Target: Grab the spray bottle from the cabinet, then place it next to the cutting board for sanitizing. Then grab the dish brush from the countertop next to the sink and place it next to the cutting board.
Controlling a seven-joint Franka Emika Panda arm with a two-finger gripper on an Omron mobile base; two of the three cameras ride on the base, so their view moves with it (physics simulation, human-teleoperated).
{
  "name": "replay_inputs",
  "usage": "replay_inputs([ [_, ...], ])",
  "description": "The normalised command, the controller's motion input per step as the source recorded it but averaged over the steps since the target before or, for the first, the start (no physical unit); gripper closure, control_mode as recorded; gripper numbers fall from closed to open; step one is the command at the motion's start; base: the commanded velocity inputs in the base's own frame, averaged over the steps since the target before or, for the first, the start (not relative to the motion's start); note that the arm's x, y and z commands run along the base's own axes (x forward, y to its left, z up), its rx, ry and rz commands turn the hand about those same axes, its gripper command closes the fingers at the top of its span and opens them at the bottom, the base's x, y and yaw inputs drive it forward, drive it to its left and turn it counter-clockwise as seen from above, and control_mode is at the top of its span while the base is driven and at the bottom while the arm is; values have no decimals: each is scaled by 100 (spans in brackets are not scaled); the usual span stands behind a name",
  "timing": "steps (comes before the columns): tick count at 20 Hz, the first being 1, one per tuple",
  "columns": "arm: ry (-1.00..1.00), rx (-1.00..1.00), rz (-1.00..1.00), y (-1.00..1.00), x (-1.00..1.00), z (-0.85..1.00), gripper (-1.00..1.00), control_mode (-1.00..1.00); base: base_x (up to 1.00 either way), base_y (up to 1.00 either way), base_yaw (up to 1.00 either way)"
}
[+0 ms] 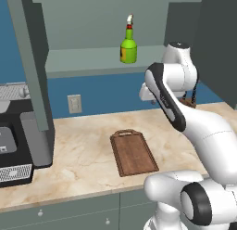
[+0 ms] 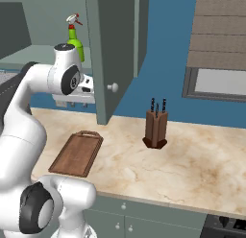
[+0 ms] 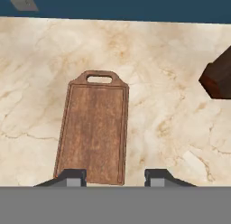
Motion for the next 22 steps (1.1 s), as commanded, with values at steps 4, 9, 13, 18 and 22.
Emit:
replay_inputs([
  [4, 0, 0, 0, 0, -14, 0, -100, -100, 0, 0, 0],
  [9, -29, 0, 0, 9, -61, 9, -100, -100, 0, 0, 0],
  [13, -73, 0, 0, 37, -60, 54, -100, -100, 0, 0, 0],
  [18, -69, 0, 0, 30, -42, 84, -100, -100, 0, 0, 0],
  [22, -64, 0, 0, 8, -44, 97, -100, -100, 0, 0, 0],
])
